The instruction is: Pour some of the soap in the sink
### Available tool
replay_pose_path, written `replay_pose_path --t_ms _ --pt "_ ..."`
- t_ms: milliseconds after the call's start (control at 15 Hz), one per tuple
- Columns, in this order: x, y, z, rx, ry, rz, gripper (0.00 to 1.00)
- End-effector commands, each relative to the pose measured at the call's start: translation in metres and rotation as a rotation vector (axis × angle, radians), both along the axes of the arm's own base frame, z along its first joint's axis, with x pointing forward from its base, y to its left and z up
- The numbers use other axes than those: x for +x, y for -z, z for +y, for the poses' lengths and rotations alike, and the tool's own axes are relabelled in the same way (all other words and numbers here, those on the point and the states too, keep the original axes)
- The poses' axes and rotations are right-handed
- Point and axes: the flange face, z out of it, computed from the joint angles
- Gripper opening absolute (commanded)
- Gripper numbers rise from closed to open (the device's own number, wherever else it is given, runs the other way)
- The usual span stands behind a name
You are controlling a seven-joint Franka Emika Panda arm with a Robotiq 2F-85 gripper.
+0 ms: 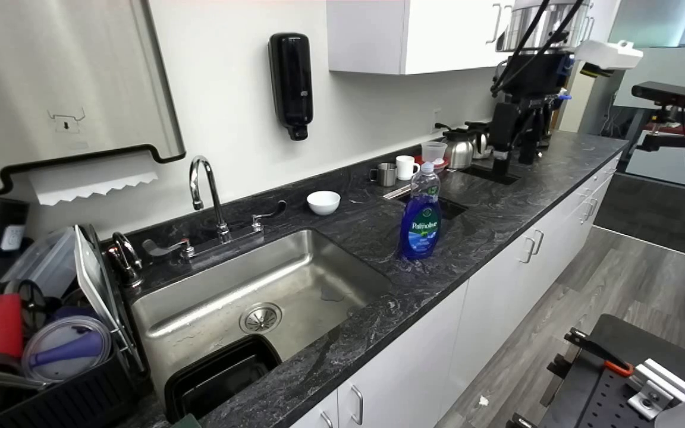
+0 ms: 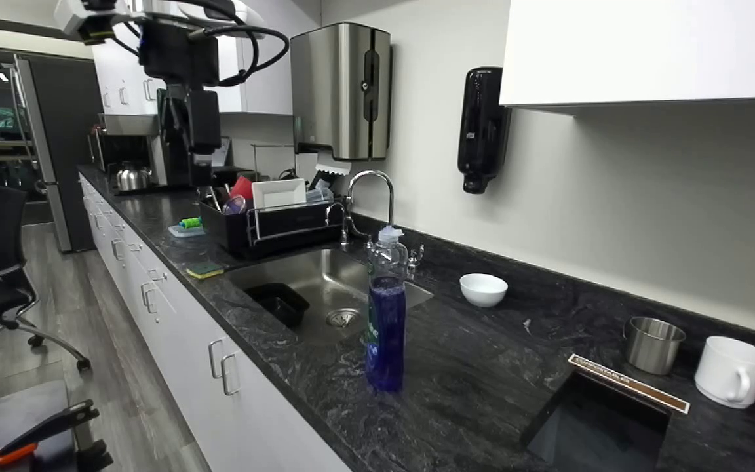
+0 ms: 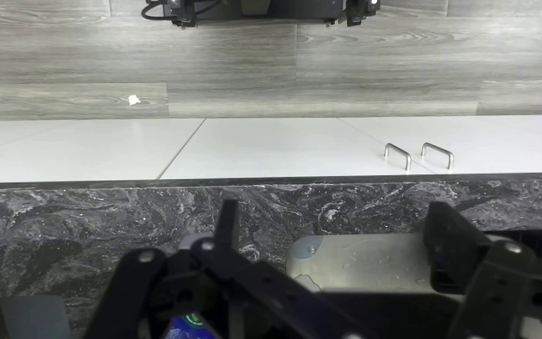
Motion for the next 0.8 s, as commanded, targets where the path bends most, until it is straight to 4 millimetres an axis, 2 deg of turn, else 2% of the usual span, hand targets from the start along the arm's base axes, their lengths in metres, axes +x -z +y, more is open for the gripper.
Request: replay_pose_path --t_ms 0,400,733 --pt "-0.001 0.014 -0.008 0.065 -0.078 -0.015 1.00" --pt "-0.002 0.034 -0.037 0.160 -0.208 -0.035 1.00" --pt "0.006 0.051 -0.064 0.178 -0.261 -0.112 1.00"
